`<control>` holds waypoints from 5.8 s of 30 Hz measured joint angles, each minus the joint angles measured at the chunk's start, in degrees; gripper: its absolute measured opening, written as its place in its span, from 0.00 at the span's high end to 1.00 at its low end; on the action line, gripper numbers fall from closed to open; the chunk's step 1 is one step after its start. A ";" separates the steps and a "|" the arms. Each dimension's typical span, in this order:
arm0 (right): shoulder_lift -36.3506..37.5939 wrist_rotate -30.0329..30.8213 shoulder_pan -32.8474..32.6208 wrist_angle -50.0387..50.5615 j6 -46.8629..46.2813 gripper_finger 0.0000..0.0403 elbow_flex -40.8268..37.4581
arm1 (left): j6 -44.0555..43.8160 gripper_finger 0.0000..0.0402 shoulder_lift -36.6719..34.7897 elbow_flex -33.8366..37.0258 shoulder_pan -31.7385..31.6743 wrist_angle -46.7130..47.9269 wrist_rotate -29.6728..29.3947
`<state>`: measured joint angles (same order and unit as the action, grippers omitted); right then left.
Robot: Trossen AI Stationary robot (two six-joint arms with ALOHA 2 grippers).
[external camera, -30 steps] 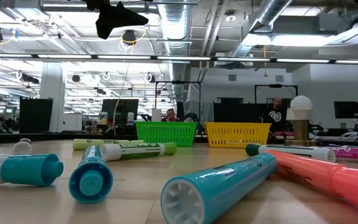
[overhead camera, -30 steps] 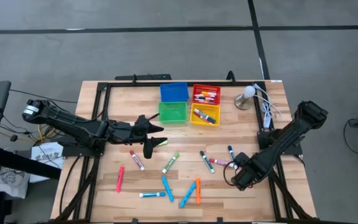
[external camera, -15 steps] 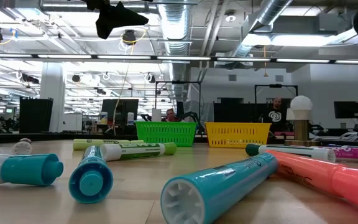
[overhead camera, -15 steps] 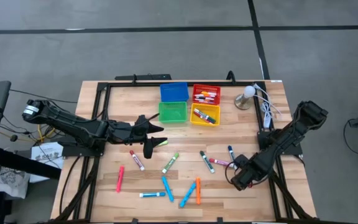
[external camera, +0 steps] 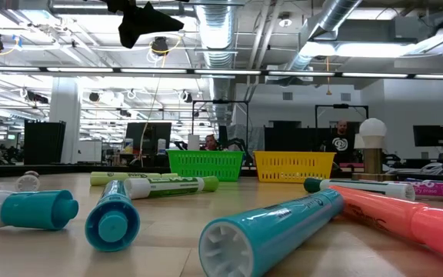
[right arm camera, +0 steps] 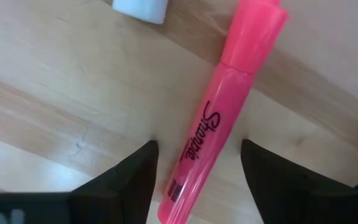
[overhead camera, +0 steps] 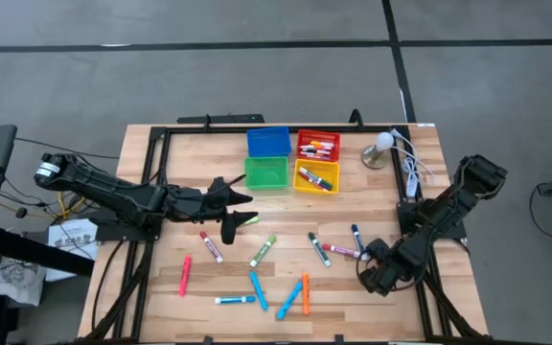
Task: Pick & Place Markers
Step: Put the right pink highlighter into the blue bin
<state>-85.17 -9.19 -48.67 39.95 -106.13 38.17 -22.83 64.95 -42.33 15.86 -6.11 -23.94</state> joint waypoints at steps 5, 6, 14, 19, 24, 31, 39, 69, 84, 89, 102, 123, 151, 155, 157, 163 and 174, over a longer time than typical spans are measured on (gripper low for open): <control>-0.04 -0.37 -0.67 -0.44 -2.53 0.57 -0.04 | 0.04 0.41 0.00 0.00 0.00 -0.02 0.00; -0.06 -0.59 -0.69 -0.64 -2.53 0.60 -0.07 | 0.04 0.41 0.00 0.00 -0.02 -0.03 0.00; -0.11 -1.58 -0.73 -1.77 -2.53 0.84 -0.11 | 0.04 0.41 0.00 0.00 -0.01 -0.42 0.00; -0.15 -1.95 -1.00 -1.73 -3.40 0.88 -0.11 | 0.04 0.41 0.00 0.00 -0.02 -0.45 0.00; 0.06 -1.37 -2.07 -1.80 -6.28 0.86 -0.09 | -0.07 0.41 0.00 0.00 -0.01 -0.84 0.00; 3.96 -0.74 -4.87 -1.23 -11.78 0.86 -0.34 | -0.09 0.41 0.00 0.00 -0.02 -1.57 0.00; 13.82 10.81 -8.61 -0.20 -17.83 0.86 -0.28 | -0.11 0.41 0.00 -0.02 -0.17 -2.43 0.00; 21.07 40.74 15.06 -46.40 55.47 0.86 -0.13 | -0.58 0.41 0.04 -0.02 -0.11 -16.66 15.11; 5.37 24.62 27.62 -62.10 64.60 0.86 7.59 | -3.20 0.41 0.38 -0.02 -0.11 -19.08 16.75; 0.38 21.30 29.83 -61.09 68.77 0.86 14.83 | -4.68 0.41 1.70 -0.04 -0.11 -18.86 16.77; -2.32 18.07 33.12 -56.99 69.26 0.86 21.51 | -5.70 0.41 4.17 -0.02 -0.14 -19.87 16.77; -4.98 17.25 33.19 -58.75 66.45 0.86 21.51 | -6.17 0.42 9.01 -0.02 -1.12 -25.20 14.03; -4.96 16.69 33.51 -57.14 68.28 0.76 21.46 | -3.31 0.83 8.94 -0.02 -2.08 -24.58 15.61; -4.61 14.60 33.45 -51.88 68.48 0.66 21.46 | -2.23 0.83 8.94 -0.02 -2.35 -24.35 15.45; -4.15 13.02 33.51 -50.19 69.03 0.61 21.46 | -2.32 0.83 8.94 -0.02 -2.60 -23.16 15.57; -0.32 11.67 33.60 -40.64 70.38 0.48 21.46 | -2.93 0.83 8.92 -0.02 -3.73 -15.97 15.41; 8.18 25.15 29.12 -11.92 67.32 0.49 21.46 | -2.93 0.83 8.92 0.02 -6.42 -8.77 18.22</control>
<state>-76.99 15.96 -19.55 28.03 -38.81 59.64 -25.76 73.87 -42.31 9.43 -14.88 -5.73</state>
